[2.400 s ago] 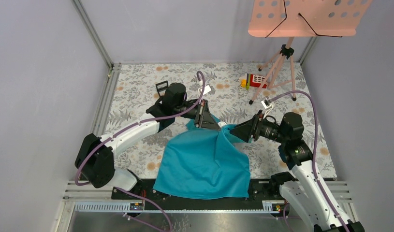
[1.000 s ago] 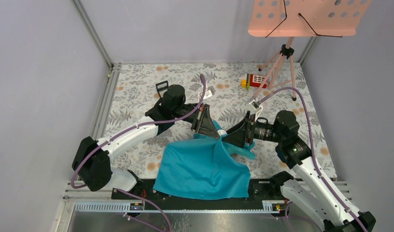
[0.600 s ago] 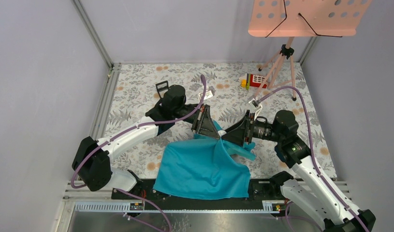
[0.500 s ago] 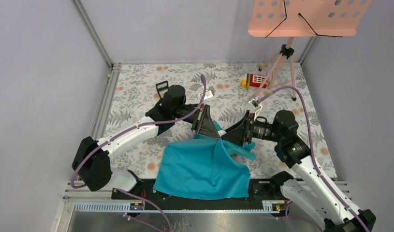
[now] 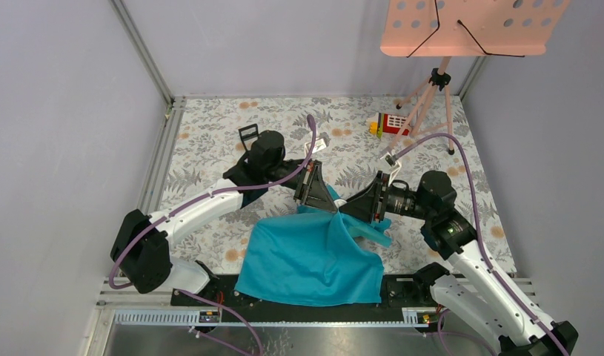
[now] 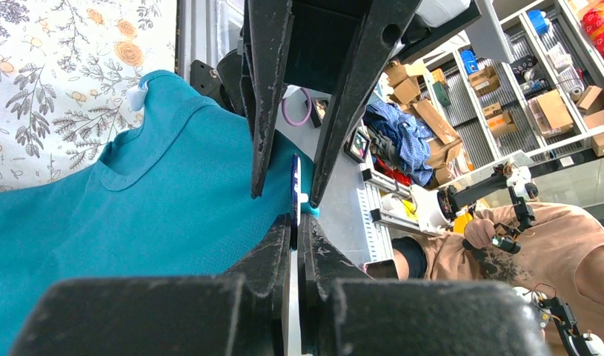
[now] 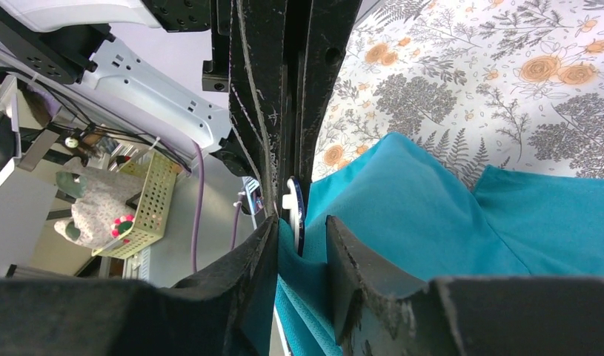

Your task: Pin the brooch onto the clothing

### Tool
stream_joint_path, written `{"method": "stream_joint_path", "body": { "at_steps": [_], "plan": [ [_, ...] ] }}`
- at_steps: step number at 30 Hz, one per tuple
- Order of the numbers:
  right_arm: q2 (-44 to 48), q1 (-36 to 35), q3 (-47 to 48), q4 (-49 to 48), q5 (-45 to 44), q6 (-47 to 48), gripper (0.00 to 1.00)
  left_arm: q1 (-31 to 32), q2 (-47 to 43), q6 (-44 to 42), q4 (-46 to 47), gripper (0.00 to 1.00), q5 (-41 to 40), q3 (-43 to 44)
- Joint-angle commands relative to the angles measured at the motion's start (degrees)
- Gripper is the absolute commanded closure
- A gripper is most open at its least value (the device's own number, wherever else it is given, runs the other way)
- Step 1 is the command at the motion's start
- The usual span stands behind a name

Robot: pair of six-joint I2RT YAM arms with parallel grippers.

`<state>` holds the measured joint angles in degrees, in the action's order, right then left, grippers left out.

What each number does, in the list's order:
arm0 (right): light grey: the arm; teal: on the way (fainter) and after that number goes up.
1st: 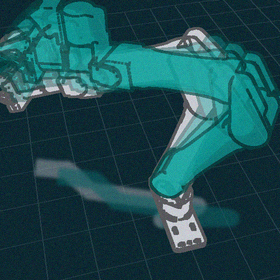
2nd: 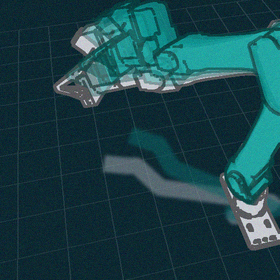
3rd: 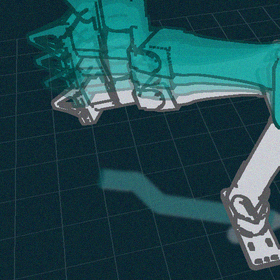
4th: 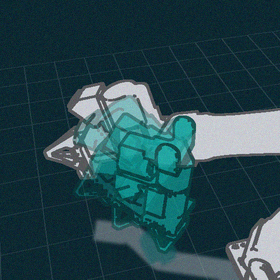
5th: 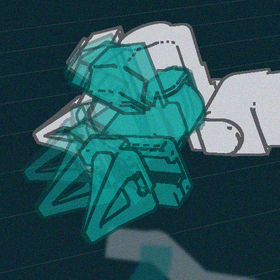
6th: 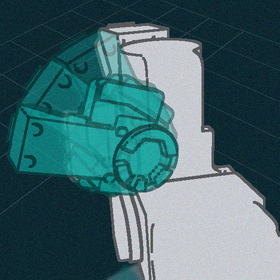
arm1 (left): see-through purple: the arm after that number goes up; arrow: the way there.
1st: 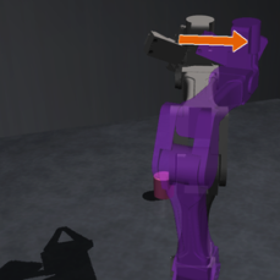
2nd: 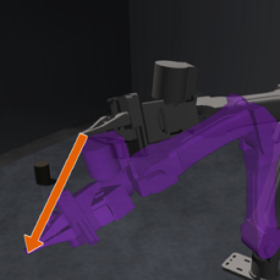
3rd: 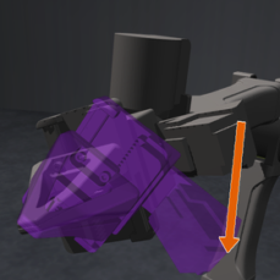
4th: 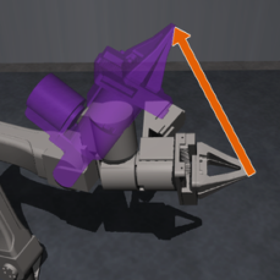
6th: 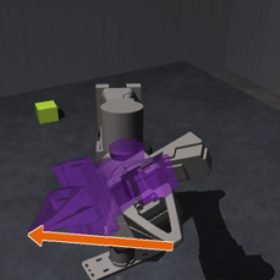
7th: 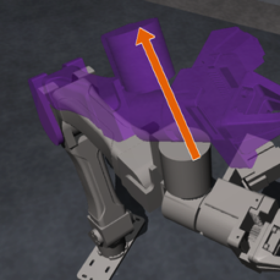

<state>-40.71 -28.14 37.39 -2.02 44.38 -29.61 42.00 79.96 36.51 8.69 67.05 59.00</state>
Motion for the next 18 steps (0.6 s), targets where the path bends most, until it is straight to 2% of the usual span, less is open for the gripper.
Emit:
{"method": "stream_joint_path", "body": {
  "at_steps": [1, 18],
  "plan": [
    [0.0, -0.2, 1.4, 1.6, -6.3, 2.8, 0.66, 0.4, -1.9, -0.1, 3.9, 1.00, 2.9, 0.3],
    [-3.0, -0.9, 4.2, 9.2, -9.5, 5.0, 0.74, 0.6, -1.5, -0.1, 3.9, 1.00, 3.0, 0.3]
  ]
}}
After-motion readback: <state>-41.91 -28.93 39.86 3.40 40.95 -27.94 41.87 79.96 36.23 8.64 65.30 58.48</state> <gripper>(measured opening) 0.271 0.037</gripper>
